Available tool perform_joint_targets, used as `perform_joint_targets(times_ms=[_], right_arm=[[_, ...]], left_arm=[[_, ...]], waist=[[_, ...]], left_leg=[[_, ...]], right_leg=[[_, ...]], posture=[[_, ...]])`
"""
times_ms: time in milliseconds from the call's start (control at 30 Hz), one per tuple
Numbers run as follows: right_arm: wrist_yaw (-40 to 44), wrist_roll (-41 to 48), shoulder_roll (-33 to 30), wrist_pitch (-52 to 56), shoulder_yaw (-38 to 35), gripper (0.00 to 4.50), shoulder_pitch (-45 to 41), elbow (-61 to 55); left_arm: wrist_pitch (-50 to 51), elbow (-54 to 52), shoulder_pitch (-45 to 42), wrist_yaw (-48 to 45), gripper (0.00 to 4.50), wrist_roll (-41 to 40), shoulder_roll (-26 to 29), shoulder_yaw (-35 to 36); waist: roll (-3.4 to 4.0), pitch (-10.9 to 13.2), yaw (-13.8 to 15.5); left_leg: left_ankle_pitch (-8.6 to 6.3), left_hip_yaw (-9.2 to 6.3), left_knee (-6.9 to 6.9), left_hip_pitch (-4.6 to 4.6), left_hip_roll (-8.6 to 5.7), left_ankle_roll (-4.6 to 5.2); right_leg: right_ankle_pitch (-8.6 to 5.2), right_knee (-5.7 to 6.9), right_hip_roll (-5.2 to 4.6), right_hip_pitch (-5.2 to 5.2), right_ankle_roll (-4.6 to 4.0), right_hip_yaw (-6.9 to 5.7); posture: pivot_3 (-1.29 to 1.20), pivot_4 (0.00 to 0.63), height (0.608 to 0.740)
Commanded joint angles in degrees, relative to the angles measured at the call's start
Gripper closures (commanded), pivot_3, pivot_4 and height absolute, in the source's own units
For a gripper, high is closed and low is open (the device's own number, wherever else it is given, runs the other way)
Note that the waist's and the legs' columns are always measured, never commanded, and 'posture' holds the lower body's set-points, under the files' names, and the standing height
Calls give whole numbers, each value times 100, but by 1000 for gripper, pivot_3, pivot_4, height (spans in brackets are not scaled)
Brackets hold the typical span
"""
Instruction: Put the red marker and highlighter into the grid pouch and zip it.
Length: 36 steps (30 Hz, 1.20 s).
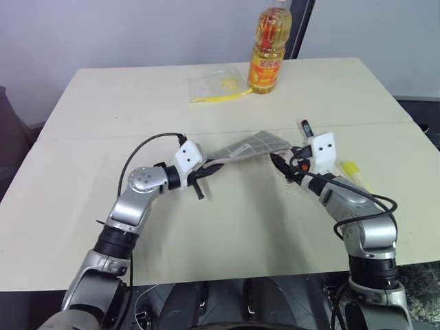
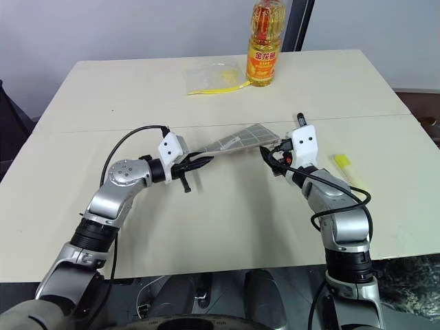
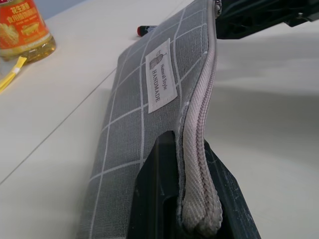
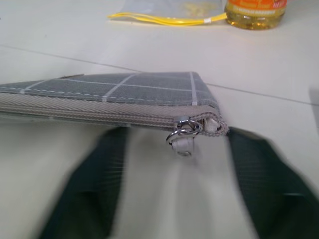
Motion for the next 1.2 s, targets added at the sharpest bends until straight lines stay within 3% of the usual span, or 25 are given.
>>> perform_joint_targets(times_ms=[33,100,400,833,1200], right_arm=[[12,63,15,-102,30,3441,-71,-140],[4,47,-14,-56,64,4469,-57,-165],[101,-387,-331,127,925,4469,-132,-554],[934,-626,-843,641,2460,4469,-768,-1529],[1172,-676,-1039,804,2672,4469,-869,-1781]], left_arm=[[-39,-229,-29,89,4500,2,29,61],[-52,-223,-39,156,4500,22,17,78],[-53,-117,-108,493,4500,240,-180,-97],[184,-64,-190,719,4500,510,-805,-641],[158,285,-400,924,4500,706,-1049,-626]], waist=[[0,0,0],[0,0,0],[0,0,2],[-3,2,5],[-5,3,8]], left_leg=[[0,0,0,0,0,0],[0,0,0,0,0,0],[0,0,0,0,0,0],[0,-1,-1,-5,0,0],[-1,-3,-6,-9,0,1]], right_leg=[[0,0,0,0,0,0],[0,0,0,0,0,0],[0,-3,0,0,0,0],[0,-24,0,5,-1,-4],[1,-42,0,8,1,-6]], posture=[[0,150,740],[0,150,740],[0,150,740],[0,150,740],[0,150,740]])
